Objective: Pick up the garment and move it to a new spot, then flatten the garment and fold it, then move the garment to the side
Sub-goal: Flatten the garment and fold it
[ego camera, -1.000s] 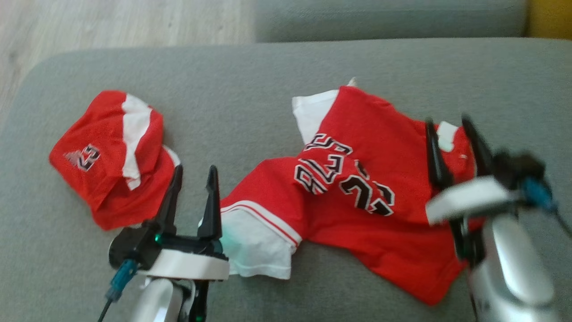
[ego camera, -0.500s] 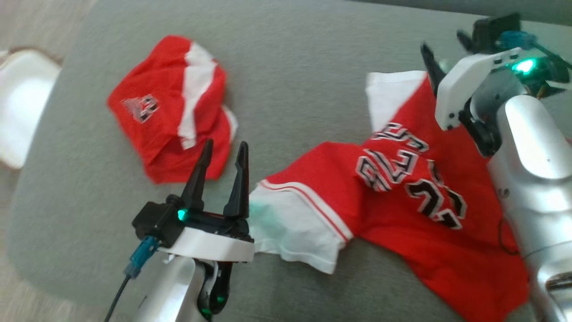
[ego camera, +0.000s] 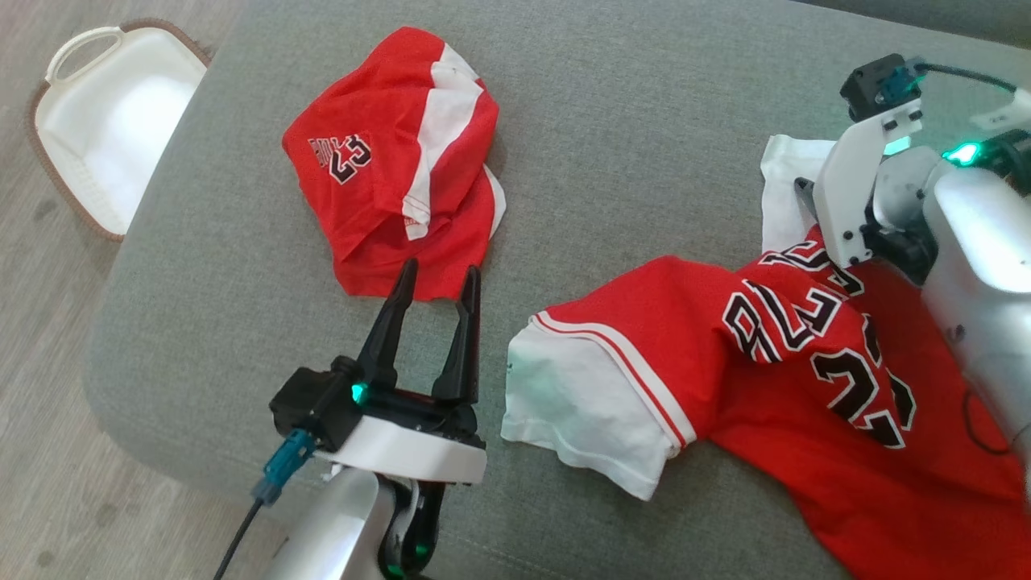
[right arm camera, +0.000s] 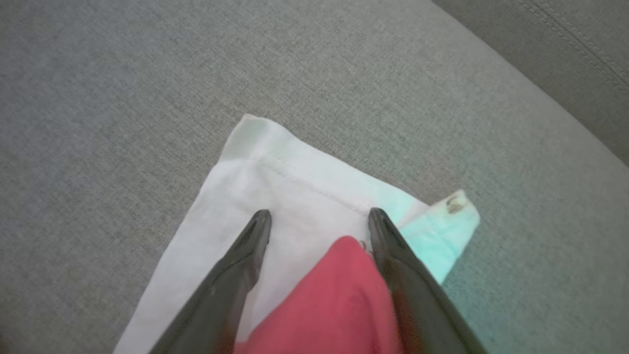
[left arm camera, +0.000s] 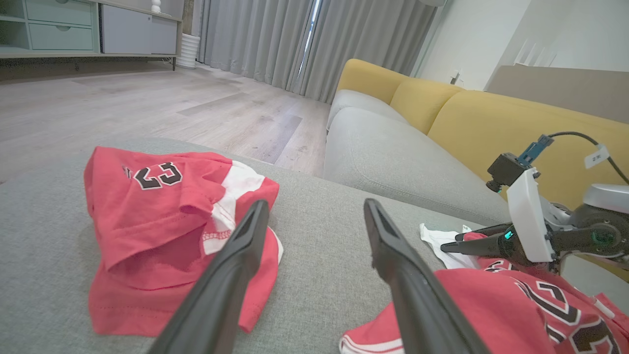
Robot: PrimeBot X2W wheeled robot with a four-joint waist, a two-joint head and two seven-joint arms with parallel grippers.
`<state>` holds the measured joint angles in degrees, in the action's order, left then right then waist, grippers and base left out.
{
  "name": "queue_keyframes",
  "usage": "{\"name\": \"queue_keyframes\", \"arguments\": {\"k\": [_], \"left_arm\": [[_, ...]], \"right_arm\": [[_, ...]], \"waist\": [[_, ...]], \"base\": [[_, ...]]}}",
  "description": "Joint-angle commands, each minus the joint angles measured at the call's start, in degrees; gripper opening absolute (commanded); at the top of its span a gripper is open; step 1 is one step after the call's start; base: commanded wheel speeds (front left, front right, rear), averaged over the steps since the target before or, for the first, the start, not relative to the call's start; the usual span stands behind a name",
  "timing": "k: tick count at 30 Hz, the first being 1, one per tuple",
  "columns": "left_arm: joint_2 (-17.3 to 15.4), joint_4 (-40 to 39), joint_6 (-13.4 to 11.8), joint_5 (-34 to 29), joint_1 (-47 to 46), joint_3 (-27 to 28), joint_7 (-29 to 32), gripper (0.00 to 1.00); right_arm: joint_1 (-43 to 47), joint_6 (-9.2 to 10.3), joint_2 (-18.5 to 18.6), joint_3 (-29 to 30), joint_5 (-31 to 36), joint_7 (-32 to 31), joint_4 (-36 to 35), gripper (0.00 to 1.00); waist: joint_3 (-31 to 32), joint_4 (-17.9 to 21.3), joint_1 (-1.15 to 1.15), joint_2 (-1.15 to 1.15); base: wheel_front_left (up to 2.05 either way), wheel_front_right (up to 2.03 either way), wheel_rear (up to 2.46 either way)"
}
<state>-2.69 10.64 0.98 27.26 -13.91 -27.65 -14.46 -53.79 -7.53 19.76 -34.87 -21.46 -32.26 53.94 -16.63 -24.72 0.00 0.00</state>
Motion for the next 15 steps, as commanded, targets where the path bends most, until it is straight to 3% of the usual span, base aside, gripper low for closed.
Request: {"name": "queue_keyframes", "arguments": {"k": [1, 5, 6, 7, 8, 15], "left_arm": [[-0.19, -2.05, -0.36, 0.45, -2.29, 1.59, -0.54, 1.0], [-0.19, -2.25, -0.52, 0.68, -2.33, 1.54, -0.54, 1.0], [-0.19, -2.32, -0.52, 0.72, -2.37, 1.6, -0.54, 1.0], [-0.19, -2.38, -0.51, 0.77, -2.46, 1.65, -0.54, 1.0], [-0.19, -2.41, -0.48, 0.83, -2.57, 1.68, -0.54, 1.0], [-0.19, -2.31, -0.45, 1.2, -3.09, 1.84, -0.54, 1.0]], "right_arm": [[-0.45, 0.04, 0.42, -1.65, -0.8, -1.0, -0.8, 1.0], [-0.65, 0.04, 1.84, -4.83, -3.9, -1.58, -1.14, 1.0], [-0.78, 0.04, 2.09, -5.48, -4.55, -1.64, -1.2, 0.77], [-0.97, 0.04, 2.32, -6.1, -5.14, -1.51, -1.33, 0.31], [-1.24, 0.04, 2.54, -6.5, -5.74, -0.92, -1.55, 0.0], [-4.58, 0.04, 3.34, -7.51, -7.37, 7.87, -2.09, 0.0]], "waist": [[0.03, -0.09, 0.0, 0.0], [-0.35, -0.27, 0.0, 0.0], [-0.58, -0.27, 0.0, 0.0], [-0.81, -0.3, 0.0, 0.0], [-1.02, -0.35, 0.0, 0.0], [-1.7, -0.9, 0.0, 0.0]], "base": [[0.0, 0.0, 0.0], [0.0, 0.0, 0.0], [0.0, 0.0, 0.0], [0.0, 0.0, 0.0], [0.0, 0.0, 0.0], [0.0, 0.0, 0.0]]}}
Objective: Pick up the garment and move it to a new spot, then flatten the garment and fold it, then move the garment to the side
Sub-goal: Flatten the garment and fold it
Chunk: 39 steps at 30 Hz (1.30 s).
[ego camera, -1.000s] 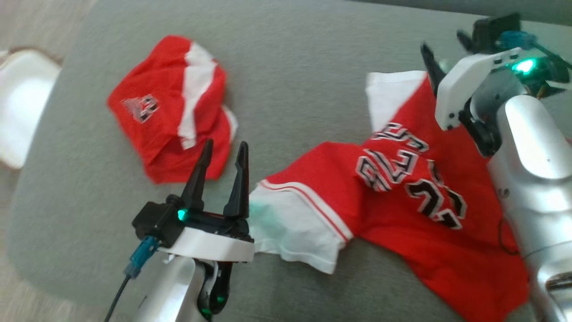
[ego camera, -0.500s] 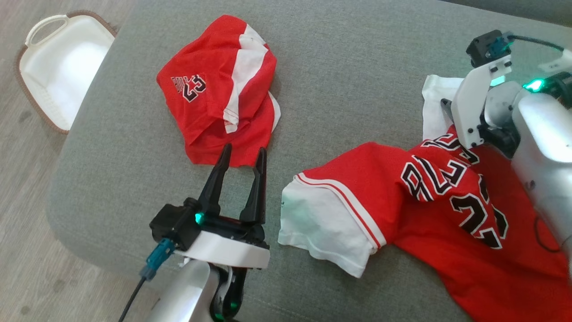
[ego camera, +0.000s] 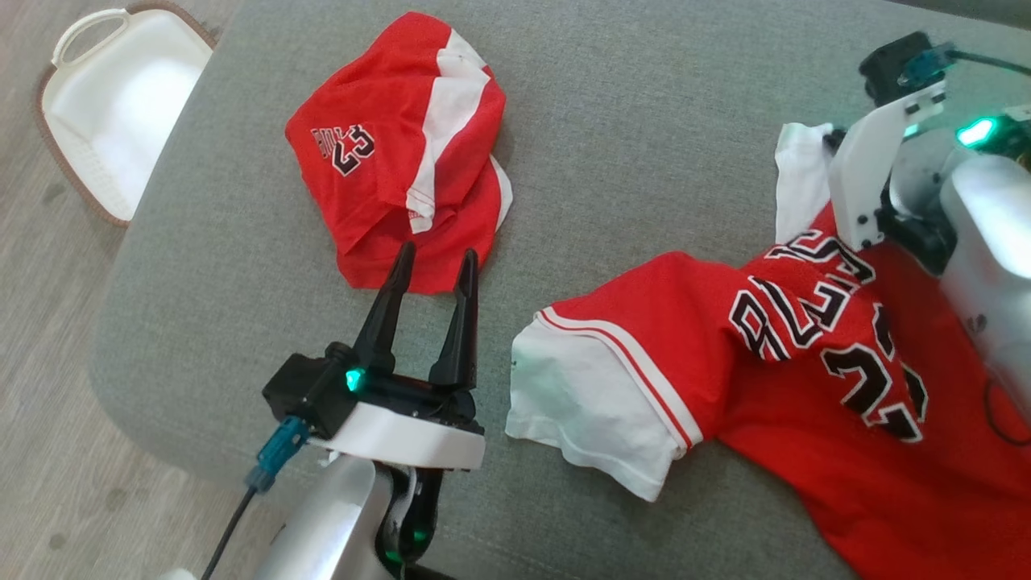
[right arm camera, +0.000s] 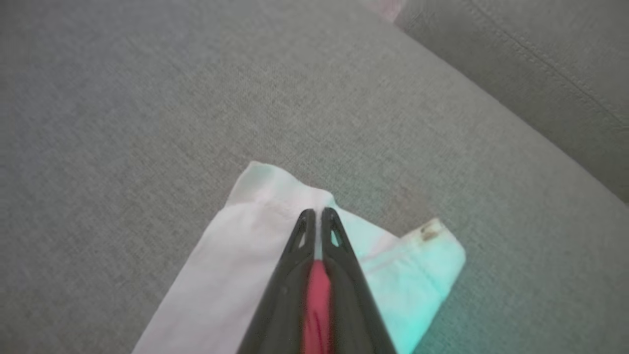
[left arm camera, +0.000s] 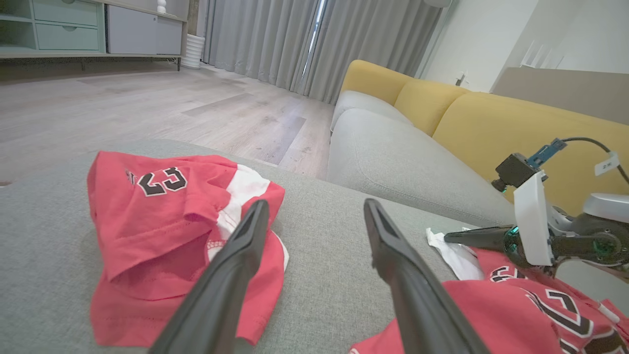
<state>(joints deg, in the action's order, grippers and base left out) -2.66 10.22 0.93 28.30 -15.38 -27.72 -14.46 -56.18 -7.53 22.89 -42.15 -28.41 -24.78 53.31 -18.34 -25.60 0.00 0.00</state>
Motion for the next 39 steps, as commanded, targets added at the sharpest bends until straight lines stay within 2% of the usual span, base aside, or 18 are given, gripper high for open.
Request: {"name": "queue_keyframes", "arguments": {"k": [1, 9, 16, 17, 18, 24, 30, 31, 39], "left_arm": [[-0.21, -1.86, -0.38, 0.21, -1.65, 1.91, -0.54, 1.0], [-0.21, -2.08, -0.6, 0.66, -1.77, 1.5, -0.54, 1.0], [-0.21, -2.33, -0.67, 0.84, -1.64, 1.76, -0.54, 1.0], [-0.21, -2.4, -0.71, 0.9, -1.67, 1.84, -0.54, 1.0], [-0.21, -2.46, -0.77, 0.95, -1.67, 1.92, -0.54, 1.0], [-0.21, -2.57, -1.3, 0.61, -0.94, 2.76, -0.54, 1.0], [-0.21, -1.88, -1.16, -1.82, 0.91, 7.57, -0.54, 1.0], [-0.21, -1.88, -1.16, -1.82, 0.91, 7.57, -0.54, 1.0], [-0.21, -1.18, 0.94, -5.97, 2.71, 13.78, -0.54, 1.0]], "right_arm": [[-2.96, 0.04, 0.27, -0.1, -0.28, 2.19, -1.3, 0.0], [-11.08, 0.04, 0.02, 4.79, 3.74, 18.64, 4.1, 0.0], [-18.53, 0.04, -0.77, 12.56, 12.47, 32.95, 13.54, 0.0], [-19.23, 0.04, -0.85, 13.31, 14.15, 34.65, 14.74, 0.75], [-19.47, 0.04, -1.3, 14.13, 15.29, 35.34, 16.09, 1.0], [-17.03, 0.04, -5.18, 18.49, 18.98, 37.15, 19.41, 1.0], [-10.19, 0.04, -12.64, 23.91, 19.81, 39.66, 17.39, 1.0], [-10.19, 0.04, -12.64, 23.91, 19.81, 39.66, 17.39, 1.0], [9.15, 0.04, -18.52, 35.39, 23.41, 39.76, -4.89, 1.0]], "waist": [[0.0, -0.12, 0.0, 0.0], [-0.05, -1.21, 0.0, 0.0], [-0.65, -1.97, 0.0, 0.0], [-0.76, -1.99, 0.0, 0.0], [-0.82, -1.95, 0.0, 0.0], [0.39, 0.63, 0.0, 0.0], [4.34, 8.31, 0.0, 0.0], [4.34, 8.31, 0.0, 0.0], [9.75, 18.33, 0.0, 0.0]], "base": [[0.0, 0.0, 0.0], [0.0, 0.0, 0.0], [0.0, 0.0, 0.0], [0.0, 0.0, 0.0], [0.0, 0.0, 0.0], [0.0, 0.0, 0.0], [0.0, 0.0, 0.0], [0.0, 0.0, 0.0], [0.0, 0.0, 0.0]]}}
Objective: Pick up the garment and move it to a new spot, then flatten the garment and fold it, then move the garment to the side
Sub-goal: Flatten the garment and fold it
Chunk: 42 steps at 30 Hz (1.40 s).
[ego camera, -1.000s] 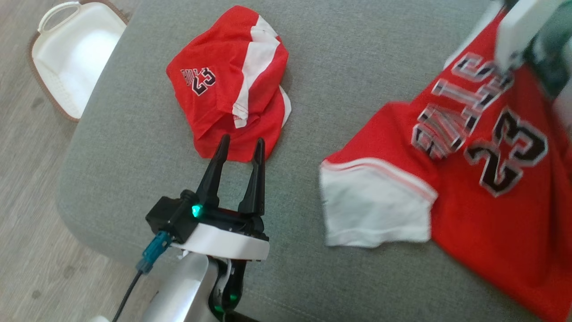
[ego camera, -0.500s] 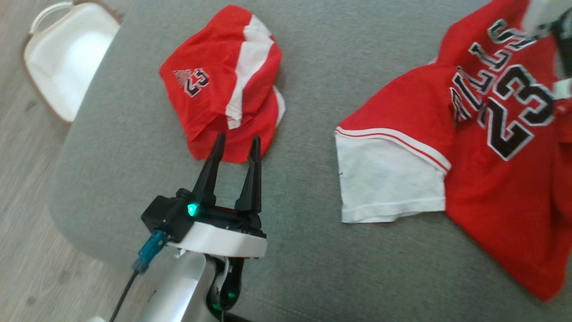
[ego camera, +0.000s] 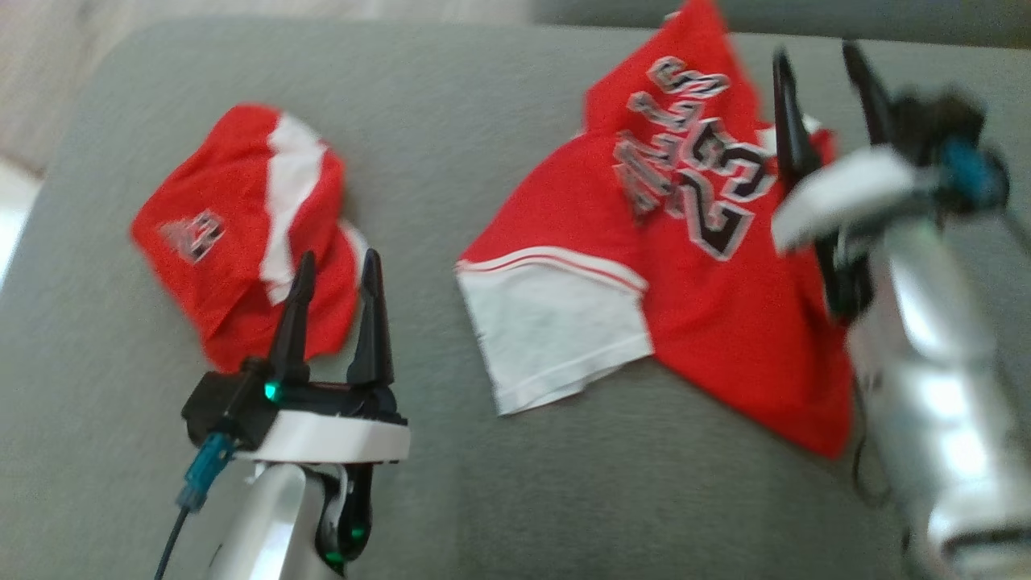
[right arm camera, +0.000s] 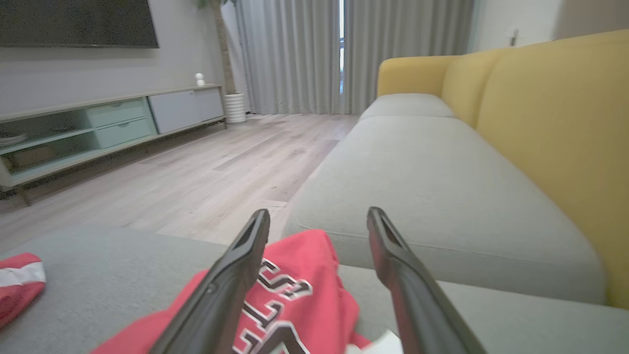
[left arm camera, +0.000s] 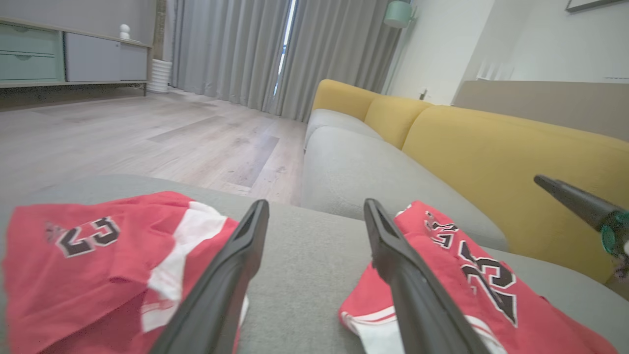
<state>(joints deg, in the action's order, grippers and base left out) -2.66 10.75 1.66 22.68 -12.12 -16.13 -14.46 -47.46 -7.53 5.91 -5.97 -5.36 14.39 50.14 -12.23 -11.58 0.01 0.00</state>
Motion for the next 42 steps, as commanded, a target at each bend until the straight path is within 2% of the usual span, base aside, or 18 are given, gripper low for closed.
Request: {"name": "queue_keyframes", "arguments": {"k": [1, 8, 17, 29, 39, 42], "left_arm": [[-0.21, -1.62, 0.61, -0.74, -0.02, 2.83, -0.54, 1.0], [-0.21, -1.34, 1.11, -0.5, 2.16, 3.55, -0.54, 1.0], [-0.21, 0.0, 1.42, 0.2, 4.15, 3.95, -0.54, 1.0], [-0.21, 2.89, 1.39, 0.45, 3.55, 2.42, -0.54, 1.0], [-0.21, 11.51, -0.62, 0.84, 1.43, -1.76, -0.42, 1.0], [-0.21, 15.27, -1.65, 1.36, 0.91, -2.96, 1.3, 1.0]], "right_arm": [[6.02, 0.04, -2.21, 1.02, 1.36, 0.6, -7.59, 1.0], [24.89, 0.04, -2.94, 4.5, 3.05, 0.6, -22.3, 1.0], [40.35, 0.04, -3.01, 6.9, -2.15, 0.61, -31.8, 1.0], [42.0, 0.04, -3.02, 5.74, -4.41, 0.61, -33.97, 1.0], [41.6, 0.04, -3.02, 5.56, -6.12, 0.61, -32.3, 1.0], [41.2, 0.04, -3.02, 5.32, -6.18, 0.61, -31.97, 1.0]], "waist": [[4.68, 6.15, -0.01, 0.0], [7.5, 10.69, -0.01, 0.0], [8.39, 13.4, -0.01, 0.0], [7.36, 14.39, -0.01, 0.0], [6.79, 15.08, -0.01, 0.0], [6.88, 15.51, -0.01, 0.0]], "base": [[0.0, 0.0, 0.0], [0.0, 0.0, 0.0], [0.0, 0.0, 0.0], [0.0, 0.0, 0.0], [0.0, 0.0, 0.0], [0.0, 0.0, 0.0]]}}
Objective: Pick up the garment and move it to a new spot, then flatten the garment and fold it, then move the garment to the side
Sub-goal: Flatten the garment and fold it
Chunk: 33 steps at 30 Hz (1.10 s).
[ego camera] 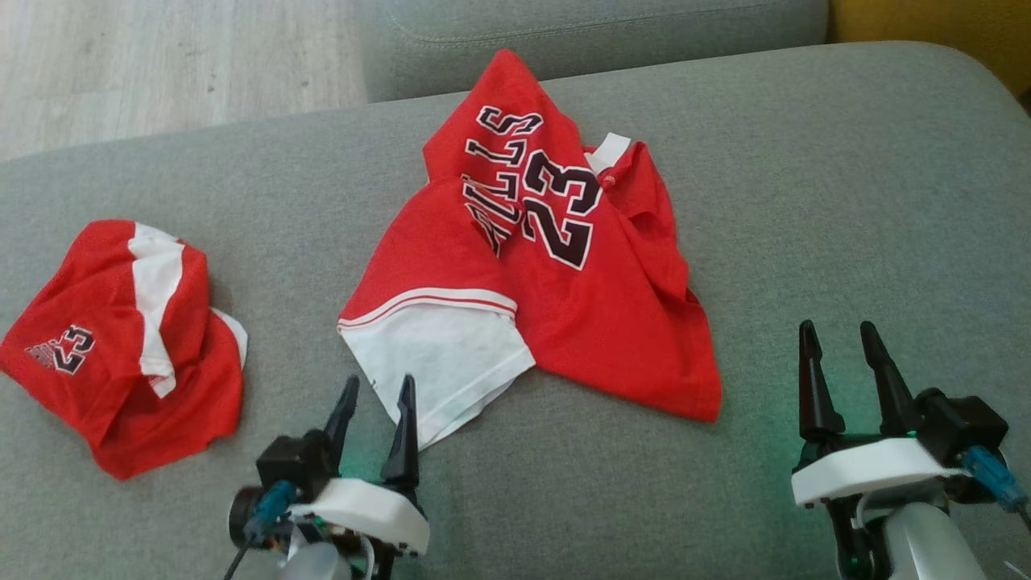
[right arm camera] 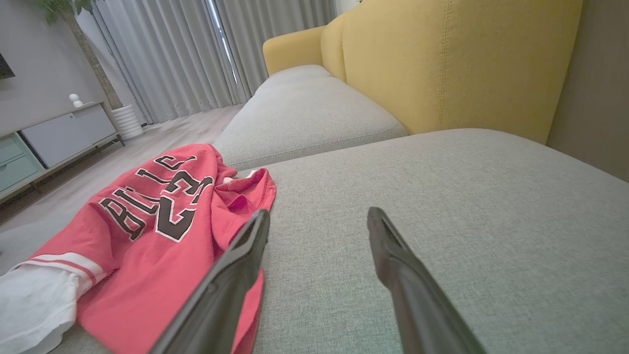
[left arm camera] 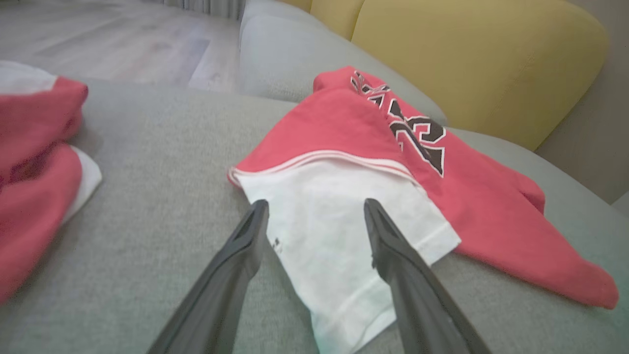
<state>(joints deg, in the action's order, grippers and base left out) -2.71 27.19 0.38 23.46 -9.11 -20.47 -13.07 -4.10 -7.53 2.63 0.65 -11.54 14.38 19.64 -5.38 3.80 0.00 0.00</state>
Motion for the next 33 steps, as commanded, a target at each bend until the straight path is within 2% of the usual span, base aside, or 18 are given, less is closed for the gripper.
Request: {"name": "queue_keyframes", "arguments": {"k": [1, 10, 21, 22, 23, 28, 33], "left_arm": [[-0.17, -0.08, -0.8, 0.89, -2.23, 1.15, 0.58, 1.0], [-0.19, 6.64, -3.97, 0.79, -2.24, -2.24, 7.94, 1.0], [-0.18, 7.17, -4.31, 2.8, -3.99, -5.1, 9.15, 1.0], [-0.18, 7.35, -4.08, 2.92, -4.24, -5.45, 9.45, 0.95], [-0.18, 7.36, -3.75, 3.11, -4.46, -5.77, 9.51, 0.0], [-0.17, 6.68, -3.19, 4.14, -5.11, -6.02, 7.64, 0.0], [-0.2, 4.52, -4.06, 5.53, -5.58, -3.08, 1.67, 0.0]], "right_arm": [[-2.28, 0.04, 0.25, -1.4, 0.05, 0.62, -1.44, 1.0], [-2.09, 0.04, 0.25, -1.54, -0.27, 0.62, -0.74, 1.0], [-2.95, 0.04, 0.25, -2.16, -0.12, 0.62, -0.91, 1.0], [-3.03, 0.04, 0.25, -2.12, -0.15, 0.62, -0.94, 1.0], [-3.07, 0.04, 0.25, -2.07, -0.2, 0.62, -0.98, 1.0], [-2.92, 0.04, 0.25, -1.72, -0.03, 0.62, -0.51, 1.0], [-2.73, 0.04, 0.25, -2.19, 0.29, 0.16, 1.26, 1.0]], "waist": [[0.06, 0.28, 0.0, 0.0], [1.08, 1.02, 0.0, 0.0], [-0.34, 2.47, 0.0, 0.0], [-0.54, 2.59, 0.0, 0.0], [-0.74, 2.7, 0.0, 0.0], [-1.05, 2.61, 0.0, 0.0], [-0.39, 2.03, 0.0, 0.0]], "base": [[0.0, 0.0, 0.0], [0.0, 0.0, 0.0], [0.0, 0.0, 0.0], [0.0, 0.0, 0.0], [0.0, 0.0, 0.0], [0.0, 0.0, 0.0], [0.0, 0.0, 0.0]]}}
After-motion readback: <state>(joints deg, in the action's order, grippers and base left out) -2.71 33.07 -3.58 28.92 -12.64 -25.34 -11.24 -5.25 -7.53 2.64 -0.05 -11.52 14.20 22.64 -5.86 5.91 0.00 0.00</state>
